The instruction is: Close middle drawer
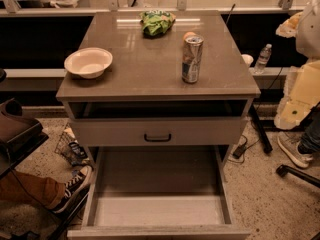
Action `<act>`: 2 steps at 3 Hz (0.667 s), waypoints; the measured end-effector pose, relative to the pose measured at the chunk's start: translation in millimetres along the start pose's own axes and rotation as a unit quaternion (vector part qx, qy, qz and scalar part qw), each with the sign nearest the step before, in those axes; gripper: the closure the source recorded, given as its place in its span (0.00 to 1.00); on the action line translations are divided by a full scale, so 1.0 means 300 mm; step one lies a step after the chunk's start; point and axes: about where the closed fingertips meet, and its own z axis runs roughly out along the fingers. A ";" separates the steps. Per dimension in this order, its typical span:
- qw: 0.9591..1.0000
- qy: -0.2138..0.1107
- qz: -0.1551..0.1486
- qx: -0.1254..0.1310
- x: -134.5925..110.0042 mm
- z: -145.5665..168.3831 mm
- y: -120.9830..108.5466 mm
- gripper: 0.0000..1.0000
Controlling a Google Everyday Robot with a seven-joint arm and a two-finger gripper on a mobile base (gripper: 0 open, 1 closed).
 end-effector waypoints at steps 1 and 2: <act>1.000 0.000 0.000 0.000 0.000 0.000 0.000 0.00; 1.000 -0.028 0.006 0.001 0.013 0.052 0.035 0.00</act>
Offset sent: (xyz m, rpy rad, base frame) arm -0.0349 0.0047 -0.1178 0.3726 -0.0932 0.0298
